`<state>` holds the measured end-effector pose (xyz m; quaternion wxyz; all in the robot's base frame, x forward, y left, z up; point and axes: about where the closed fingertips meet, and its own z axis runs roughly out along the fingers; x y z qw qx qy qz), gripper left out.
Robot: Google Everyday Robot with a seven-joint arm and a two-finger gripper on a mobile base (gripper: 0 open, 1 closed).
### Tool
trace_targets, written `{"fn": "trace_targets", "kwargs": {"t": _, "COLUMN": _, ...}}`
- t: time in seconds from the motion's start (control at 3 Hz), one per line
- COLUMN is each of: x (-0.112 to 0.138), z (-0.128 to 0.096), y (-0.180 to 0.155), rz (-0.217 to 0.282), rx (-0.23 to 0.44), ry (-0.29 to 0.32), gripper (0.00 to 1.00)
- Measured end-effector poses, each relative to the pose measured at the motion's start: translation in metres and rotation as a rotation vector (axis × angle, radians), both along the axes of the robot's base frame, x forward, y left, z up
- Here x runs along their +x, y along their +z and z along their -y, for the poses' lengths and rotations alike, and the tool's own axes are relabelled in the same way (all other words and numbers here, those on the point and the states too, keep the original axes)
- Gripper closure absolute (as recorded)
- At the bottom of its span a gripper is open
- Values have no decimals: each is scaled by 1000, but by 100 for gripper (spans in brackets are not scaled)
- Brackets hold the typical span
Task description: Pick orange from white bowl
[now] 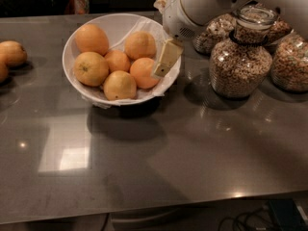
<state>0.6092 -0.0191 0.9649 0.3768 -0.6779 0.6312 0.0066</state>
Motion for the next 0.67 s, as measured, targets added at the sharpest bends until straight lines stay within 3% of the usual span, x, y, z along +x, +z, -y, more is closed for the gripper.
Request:
{"fn": "trace_targets", "kwargs": {"t": 0.33, "x": 1, "z": 1, "y": 0, "rz": -19, "rx": 28, "ry": 0, "gripper": 0}}
{"fn": "trace_targets", "kwargs": {"t": 0.67, "x": 19, "z": 0, "y": 10, "rz": -12, "rx": 78, "ry": -1, "gripper": 0}}
